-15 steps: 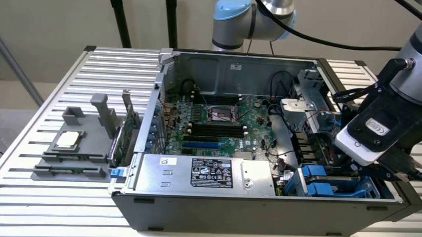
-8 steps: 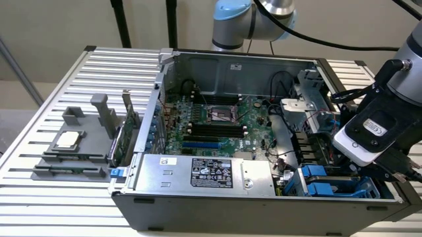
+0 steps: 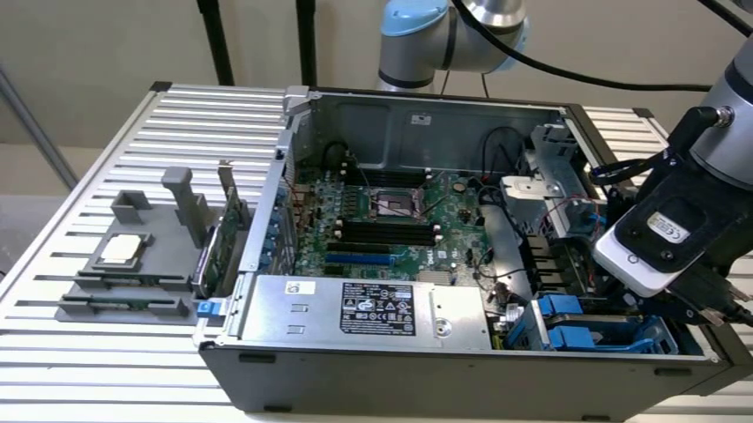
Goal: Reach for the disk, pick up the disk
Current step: 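Pick up the disk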
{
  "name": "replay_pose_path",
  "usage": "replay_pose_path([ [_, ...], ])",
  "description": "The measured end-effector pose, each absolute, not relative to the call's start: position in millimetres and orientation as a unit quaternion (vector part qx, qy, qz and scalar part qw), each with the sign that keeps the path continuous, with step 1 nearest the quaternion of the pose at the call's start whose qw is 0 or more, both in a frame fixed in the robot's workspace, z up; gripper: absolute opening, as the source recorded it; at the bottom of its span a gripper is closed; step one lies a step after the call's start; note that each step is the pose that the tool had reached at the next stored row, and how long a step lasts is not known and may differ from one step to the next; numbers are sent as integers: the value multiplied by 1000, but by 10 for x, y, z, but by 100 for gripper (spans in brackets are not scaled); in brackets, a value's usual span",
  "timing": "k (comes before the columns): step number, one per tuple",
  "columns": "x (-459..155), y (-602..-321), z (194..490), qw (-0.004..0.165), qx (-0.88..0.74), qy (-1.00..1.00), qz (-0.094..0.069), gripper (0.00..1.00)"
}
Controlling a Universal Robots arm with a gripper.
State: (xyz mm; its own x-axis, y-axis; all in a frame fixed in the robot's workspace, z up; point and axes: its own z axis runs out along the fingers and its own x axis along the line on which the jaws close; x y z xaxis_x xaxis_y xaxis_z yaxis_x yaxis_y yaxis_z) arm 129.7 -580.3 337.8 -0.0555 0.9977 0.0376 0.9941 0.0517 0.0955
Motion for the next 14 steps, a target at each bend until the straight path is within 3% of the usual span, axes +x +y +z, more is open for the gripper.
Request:
replay_pose_path([
  [14, 1297, -5796, 3374, 20, 694, 718, 47, 18],
])
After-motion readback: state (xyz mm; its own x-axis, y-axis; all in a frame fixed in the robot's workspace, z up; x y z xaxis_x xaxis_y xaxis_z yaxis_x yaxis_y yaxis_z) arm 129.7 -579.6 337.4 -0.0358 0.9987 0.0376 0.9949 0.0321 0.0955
